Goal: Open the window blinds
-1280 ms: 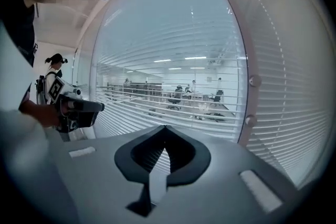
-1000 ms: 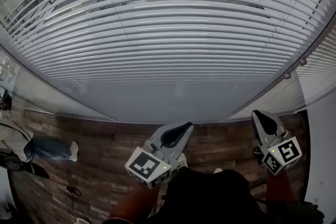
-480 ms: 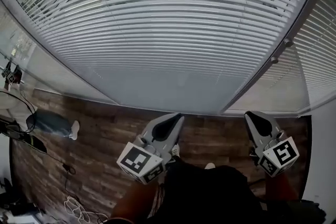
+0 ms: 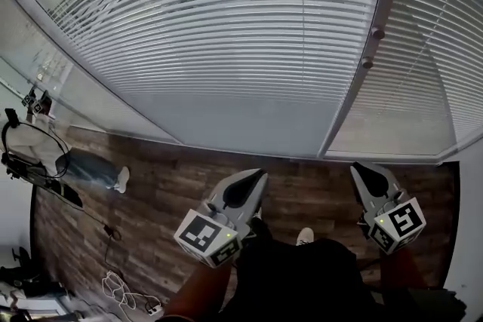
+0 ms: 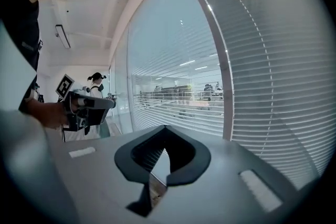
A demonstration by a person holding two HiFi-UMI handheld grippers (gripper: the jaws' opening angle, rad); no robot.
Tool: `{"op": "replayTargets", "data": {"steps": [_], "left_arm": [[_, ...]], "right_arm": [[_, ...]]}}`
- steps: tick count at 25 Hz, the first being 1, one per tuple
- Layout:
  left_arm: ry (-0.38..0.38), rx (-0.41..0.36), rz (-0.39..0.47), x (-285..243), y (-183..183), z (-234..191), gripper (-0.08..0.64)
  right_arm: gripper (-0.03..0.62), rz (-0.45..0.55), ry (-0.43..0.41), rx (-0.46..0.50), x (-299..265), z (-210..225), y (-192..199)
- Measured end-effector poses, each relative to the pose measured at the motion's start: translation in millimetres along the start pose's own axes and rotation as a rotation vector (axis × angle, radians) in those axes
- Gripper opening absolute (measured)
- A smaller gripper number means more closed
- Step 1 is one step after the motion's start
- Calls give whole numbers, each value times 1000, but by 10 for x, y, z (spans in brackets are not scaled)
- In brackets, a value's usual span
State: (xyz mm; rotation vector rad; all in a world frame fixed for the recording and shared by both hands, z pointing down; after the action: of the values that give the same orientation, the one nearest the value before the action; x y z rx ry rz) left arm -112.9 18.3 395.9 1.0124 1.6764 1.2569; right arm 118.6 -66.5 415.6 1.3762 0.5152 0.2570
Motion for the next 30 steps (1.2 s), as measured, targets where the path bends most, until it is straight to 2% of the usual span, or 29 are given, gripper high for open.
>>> {"op": "replayTargets", "data": {"steps": [5, 13, 21, 26, 30], "left_arm": [[8, -33, -5, 61, -183, 117, 0], [102, -93, 19, 76, -395, 94, 0], [165, -125, -1, 413, -414, -466, 0], [188, -113, 12, 569, -469, -729, 0], [189, -90, 20, 656, -461, -855, 0]], "right_arm": [[25, 39, 11, -13, 209, -66, -35], [25, 72, 103, -12, 247, -258, -142], [25, 90, 186, 4, -105, -796, -243], [25, 83, 237, 18, -253, -1035, -357], [25, 73, 238, 30, -338, -1183, -382]]}}
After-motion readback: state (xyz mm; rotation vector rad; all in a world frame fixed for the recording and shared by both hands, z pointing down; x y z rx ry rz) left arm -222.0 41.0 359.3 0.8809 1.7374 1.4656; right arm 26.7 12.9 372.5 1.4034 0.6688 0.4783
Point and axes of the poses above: the fingertips, and each gripper's own axes: x backward along the fingers, z to its right, y out of its underside, the point moved 6 cm from there along x, backward along the fingers, and after that the axes turned 5 degrees about -y, right-handed, at the moved point
